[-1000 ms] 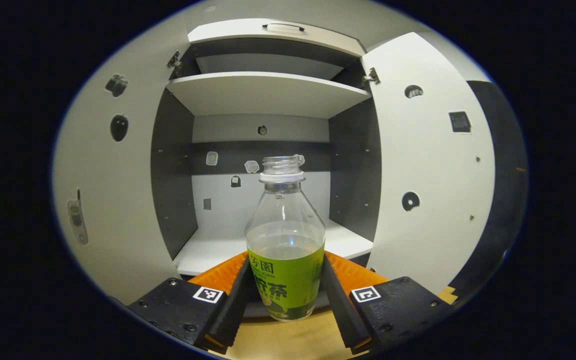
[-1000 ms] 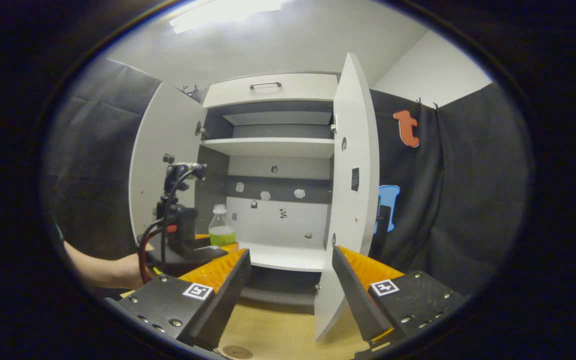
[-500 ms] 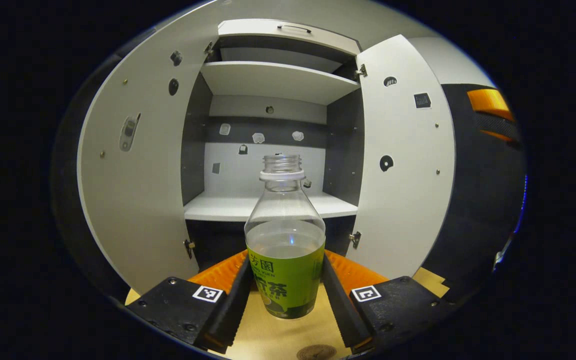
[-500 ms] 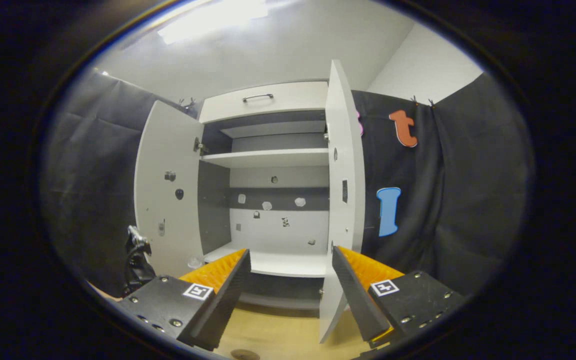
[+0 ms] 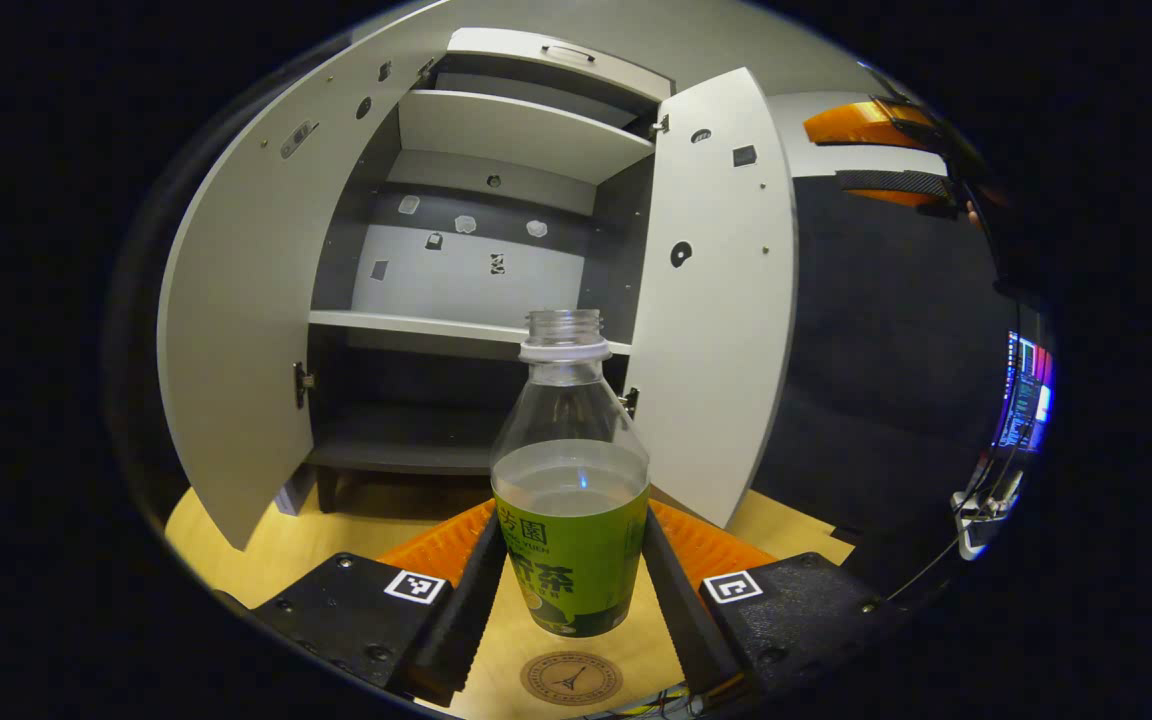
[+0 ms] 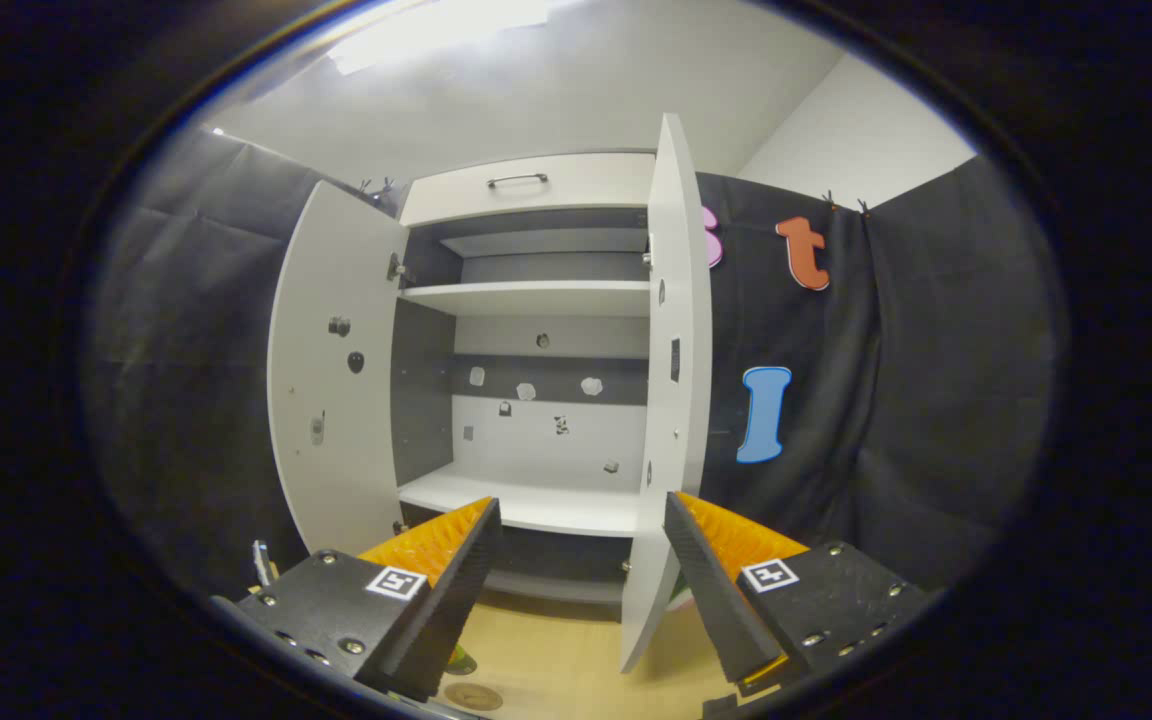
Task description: Grasp the bottle in the cabinet with the left hand and place it on the coaster, then close the right door with the right hand and the left door with the left hand.
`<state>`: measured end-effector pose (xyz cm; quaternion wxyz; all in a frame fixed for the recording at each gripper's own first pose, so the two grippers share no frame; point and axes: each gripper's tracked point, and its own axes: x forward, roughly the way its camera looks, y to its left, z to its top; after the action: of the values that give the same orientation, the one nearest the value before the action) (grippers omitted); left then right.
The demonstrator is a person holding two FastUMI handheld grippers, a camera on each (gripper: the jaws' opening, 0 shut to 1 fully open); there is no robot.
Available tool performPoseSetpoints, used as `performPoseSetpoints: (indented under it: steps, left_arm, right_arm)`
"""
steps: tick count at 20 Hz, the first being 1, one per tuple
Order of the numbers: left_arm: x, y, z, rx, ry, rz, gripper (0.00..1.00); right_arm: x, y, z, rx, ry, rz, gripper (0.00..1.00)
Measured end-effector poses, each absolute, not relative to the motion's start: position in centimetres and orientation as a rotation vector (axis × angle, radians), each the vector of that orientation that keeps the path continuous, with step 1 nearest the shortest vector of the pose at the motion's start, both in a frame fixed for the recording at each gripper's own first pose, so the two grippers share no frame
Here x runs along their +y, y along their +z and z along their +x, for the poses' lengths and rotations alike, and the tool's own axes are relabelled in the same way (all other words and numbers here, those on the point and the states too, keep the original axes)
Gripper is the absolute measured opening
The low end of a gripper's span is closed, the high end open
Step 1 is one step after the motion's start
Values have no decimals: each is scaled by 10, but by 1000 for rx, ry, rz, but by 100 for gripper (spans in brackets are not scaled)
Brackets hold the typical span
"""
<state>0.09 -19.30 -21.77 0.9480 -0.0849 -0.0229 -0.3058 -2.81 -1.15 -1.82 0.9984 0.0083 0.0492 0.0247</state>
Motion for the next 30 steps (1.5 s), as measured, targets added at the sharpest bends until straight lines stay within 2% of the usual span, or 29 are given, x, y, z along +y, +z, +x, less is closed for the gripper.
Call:
performPoseSetpoints:
  steps: [8, 13, 14, 15, 16, 22, 24, 27, 28, 29, 30]
  left_arm:
    - [-215, -292, -7, -1, -719, -6, 79]
    - [-215, -317, -9, 38, -723, -36, 79]
    - [-214, -325, -9, 55, -722, -20, 79]
    - [-213, -328, -10, 52, -725, -9, 80]
    - [-212, -331, -10, 45, -724, 1, 80]
    - [-207, -345, -4, 50, -701, 6, 79]
    - [-204, -357, 1, 104, -669, 4, 80]
    - [-198, -353, -1, 90, -629, 37, 83]
    - [-201, -349, -3, 73, -633, 63, 85]
    - [-201, -347, -2, 64, -628, 84, 85]
    - [-199, -352, -2, 84, -625, 96, 87]
  right_arm:
    - [-34, -51, -47, 137, -14, 30, 99]
    - [-49, -73, -49, 188, -30, 34, 99]
    - [-49, -79, -49, 197, -23, 20, 99]
    - [-46, -84, -47, 201, -10, 6, 94]
    - [-44, -89, -45, 204, -3, -8, 99]
    - [-19, -98, -36, 194, 92, -14, 99]
    - [-16, -102, -36, 207, 110, -18, 99]
    - [-17, -102, -37, 216, 124, -9, 99]
    - [-17, -103, -38, 221, 127, -6, 94]
    - [-17, -103, -39, 227, 133, -2, 99]
    - [-16, -101, -40, 229, 140, 0, 99]
